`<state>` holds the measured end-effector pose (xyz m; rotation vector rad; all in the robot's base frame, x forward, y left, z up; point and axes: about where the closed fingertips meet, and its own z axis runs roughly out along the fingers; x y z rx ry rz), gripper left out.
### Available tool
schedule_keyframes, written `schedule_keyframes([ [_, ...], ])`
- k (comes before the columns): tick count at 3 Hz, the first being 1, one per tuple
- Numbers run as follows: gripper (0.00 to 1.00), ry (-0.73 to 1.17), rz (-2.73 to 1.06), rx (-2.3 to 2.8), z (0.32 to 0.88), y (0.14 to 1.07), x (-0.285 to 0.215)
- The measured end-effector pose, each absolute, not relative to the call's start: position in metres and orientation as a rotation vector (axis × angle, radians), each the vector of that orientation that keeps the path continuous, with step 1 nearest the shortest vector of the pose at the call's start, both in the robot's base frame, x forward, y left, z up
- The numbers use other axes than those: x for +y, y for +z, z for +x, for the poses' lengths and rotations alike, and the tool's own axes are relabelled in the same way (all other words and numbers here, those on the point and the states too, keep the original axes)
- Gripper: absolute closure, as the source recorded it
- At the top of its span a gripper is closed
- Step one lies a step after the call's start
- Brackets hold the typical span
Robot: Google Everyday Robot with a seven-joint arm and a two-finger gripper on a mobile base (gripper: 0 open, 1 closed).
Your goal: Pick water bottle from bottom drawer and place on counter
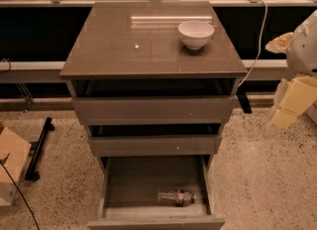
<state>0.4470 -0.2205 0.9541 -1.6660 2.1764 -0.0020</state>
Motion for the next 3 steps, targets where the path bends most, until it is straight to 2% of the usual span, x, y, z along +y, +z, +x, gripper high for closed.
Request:
schedule_keyframes([
  [1, 0.0, 0.04, -1.628, 2.192, 0.452, 0.916, -0.24],
  [3, 0.0, -0.027, -1.583, 2.232, 0.453, 0.903, -0.246],
])
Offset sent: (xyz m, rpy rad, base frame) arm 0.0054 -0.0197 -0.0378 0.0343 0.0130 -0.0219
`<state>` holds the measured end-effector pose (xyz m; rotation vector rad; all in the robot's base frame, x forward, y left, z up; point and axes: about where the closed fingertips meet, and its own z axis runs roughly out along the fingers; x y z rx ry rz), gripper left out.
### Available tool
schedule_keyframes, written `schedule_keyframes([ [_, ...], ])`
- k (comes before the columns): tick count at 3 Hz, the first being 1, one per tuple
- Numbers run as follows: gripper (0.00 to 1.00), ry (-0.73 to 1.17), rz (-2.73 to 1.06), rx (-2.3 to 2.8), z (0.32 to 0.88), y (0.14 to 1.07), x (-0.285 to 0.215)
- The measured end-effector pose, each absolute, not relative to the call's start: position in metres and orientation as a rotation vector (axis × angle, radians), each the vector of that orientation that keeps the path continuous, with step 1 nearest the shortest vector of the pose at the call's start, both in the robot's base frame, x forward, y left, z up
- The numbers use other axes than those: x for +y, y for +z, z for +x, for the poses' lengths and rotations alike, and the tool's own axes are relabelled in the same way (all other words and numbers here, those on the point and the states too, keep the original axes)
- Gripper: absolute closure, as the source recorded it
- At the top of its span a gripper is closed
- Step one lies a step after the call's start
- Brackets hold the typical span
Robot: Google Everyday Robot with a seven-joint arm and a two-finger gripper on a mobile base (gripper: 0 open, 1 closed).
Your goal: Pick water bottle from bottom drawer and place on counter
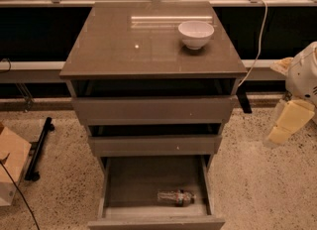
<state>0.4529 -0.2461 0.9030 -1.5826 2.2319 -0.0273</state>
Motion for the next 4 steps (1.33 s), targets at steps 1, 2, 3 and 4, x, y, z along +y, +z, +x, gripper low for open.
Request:
schedule_keyframes([
  [1, 0.0, -0.009, -1.55, 2.22, 0.451, 0.874, -0.241],
  [2, 0.0, 0.042, -1.495, 2.179, 0.46, 0.825, -0.235],
  [3, 0.0, 0.105, -1.453, 2.147, 0.474, 0.783, -0.229],
  [4, 0.0, 0.168, -1.407, 2.142, 0.484, 0.745, -0.23],
])
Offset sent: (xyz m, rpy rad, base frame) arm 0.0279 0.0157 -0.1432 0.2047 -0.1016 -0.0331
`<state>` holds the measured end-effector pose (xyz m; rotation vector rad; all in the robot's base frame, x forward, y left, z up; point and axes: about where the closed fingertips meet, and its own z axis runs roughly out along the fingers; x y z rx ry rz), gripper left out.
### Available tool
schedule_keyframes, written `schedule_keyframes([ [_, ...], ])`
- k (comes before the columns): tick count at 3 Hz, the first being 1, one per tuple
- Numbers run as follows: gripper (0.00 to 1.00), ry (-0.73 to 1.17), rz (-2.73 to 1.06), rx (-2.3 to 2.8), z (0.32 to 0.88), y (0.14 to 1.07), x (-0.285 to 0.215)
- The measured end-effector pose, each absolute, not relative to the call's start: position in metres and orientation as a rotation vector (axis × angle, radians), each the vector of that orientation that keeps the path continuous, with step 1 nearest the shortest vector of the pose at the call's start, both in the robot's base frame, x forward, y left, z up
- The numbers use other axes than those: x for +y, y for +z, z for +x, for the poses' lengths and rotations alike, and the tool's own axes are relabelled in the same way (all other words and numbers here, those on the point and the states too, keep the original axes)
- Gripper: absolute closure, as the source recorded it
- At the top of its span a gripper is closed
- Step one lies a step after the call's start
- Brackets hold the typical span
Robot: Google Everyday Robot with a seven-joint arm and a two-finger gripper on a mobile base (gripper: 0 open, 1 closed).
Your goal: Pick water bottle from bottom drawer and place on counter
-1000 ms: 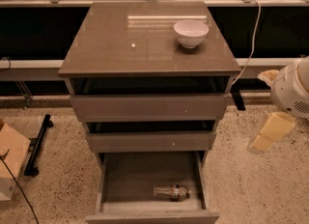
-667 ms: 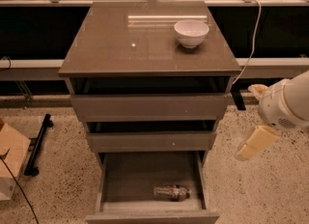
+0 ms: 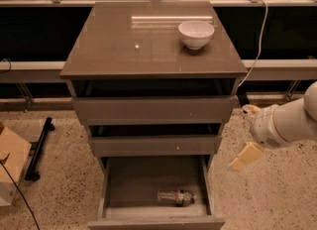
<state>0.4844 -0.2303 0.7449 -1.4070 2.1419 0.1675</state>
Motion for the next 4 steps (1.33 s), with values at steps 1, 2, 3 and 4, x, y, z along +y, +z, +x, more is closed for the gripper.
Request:
schedule_keyframes([
  [1, 0.0, 0.246, -1.374, 2.161, 0.492, 0.696, -0.235],
  [2, 0.0, 0.239, -1.379, 2.164, 0.492, 0.696, -0.234],
  [3, 0.0, 0.217, -1.371, 2.184, 0.488, 0.679, -0.232],
  [4, 0.0, 0.218, -1.356, 2.19, 0.484, 0.649, -0.226],
])
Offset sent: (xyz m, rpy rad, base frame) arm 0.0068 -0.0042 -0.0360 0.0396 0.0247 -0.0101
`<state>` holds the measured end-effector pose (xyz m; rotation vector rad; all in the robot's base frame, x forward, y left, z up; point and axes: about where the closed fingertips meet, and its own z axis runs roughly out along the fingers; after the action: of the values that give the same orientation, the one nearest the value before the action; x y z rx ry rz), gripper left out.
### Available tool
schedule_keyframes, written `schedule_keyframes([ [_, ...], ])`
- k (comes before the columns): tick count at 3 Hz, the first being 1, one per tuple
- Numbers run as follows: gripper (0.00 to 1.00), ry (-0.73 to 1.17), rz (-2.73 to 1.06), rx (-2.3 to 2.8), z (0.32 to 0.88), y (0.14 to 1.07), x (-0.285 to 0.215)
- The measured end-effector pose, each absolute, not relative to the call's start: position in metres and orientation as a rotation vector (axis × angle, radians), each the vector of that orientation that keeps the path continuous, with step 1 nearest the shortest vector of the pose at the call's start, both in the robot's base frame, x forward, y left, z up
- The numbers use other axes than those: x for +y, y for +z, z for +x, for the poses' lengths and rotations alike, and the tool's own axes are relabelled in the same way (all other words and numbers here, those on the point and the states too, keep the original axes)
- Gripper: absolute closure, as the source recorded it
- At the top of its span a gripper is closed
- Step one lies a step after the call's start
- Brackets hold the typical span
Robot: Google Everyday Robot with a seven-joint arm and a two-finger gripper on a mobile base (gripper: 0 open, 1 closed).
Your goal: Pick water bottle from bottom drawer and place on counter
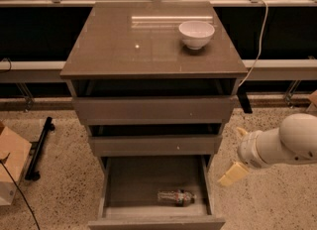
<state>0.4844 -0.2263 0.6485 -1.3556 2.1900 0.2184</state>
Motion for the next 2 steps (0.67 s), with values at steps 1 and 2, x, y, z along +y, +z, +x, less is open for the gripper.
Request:
schedule_keyframes([
  [1, 0.0, 0.246, -1.323, 2.171, 0.485, 0.619, -0.221],
  [2, 0.0, 0.292, -1.297, 2.157, 0.488, 0.584, -0.216],
])
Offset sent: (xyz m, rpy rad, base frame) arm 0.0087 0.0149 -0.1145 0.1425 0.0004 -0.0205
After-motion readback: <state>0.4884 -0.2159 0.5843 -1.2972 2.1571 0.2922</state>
